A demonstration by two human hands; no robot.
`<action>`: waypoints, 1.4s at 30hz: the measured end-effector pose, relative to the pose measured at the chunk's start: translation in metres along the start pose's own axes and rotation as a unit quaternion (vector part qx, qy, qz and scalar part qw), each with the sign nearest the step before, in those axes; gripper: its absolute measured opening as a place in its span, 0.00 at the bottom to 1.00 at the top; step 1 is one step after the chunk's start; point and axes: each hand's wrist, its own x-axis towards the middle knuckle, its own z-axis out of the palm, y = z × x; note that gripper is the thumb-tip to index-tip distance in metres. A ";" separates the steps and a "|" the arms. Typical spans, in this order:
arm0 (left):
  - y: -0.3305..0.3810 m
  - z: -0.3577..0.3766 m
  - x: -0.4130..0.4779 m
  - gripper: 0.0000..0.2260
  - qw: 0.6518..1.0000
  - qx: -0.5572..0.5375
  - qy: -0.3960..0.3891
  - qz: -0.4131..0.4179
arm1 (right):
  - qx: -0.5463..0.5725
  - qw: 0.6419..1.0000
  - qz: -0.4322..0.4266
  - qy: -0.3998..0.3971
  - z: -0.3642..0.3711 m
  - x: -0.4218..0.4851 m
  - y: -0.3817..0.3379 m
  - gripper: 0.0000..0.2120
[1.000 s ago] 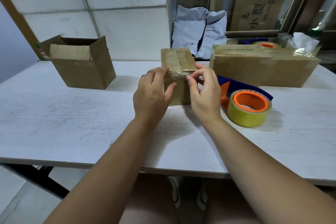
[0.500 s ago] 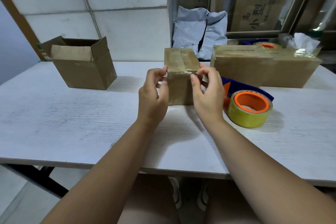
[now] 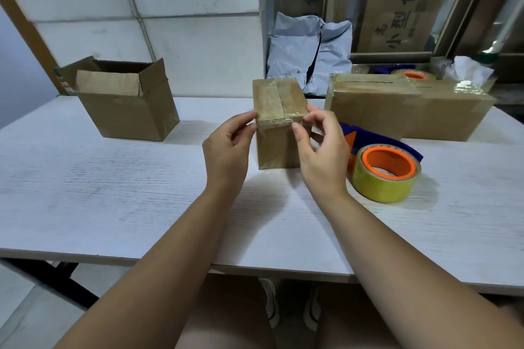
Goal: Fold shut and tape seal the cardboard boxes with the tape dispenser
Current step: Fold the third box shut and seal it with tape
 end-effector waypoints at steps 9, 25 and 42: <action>-0.002 0.002 0.001 0.09 0.994 0.067 -0.002 0.082 | 0.054 0.998 0.029 -0.003 -0.004 0.000 -0.004 0.05; -0.007 0.007 0.007 0.11 0.983 0.135 -0.067 0.107 | 0.047 0.999 0.027 -0.004 -0.003 -0.001 0.000 0.07; -0.003 0.019 0.004 0.10 0.940 0.244 -0.039 0.237 | 0.035 0.997 -0.002 -0.063 -0.002 -0.008 -0.004 0.20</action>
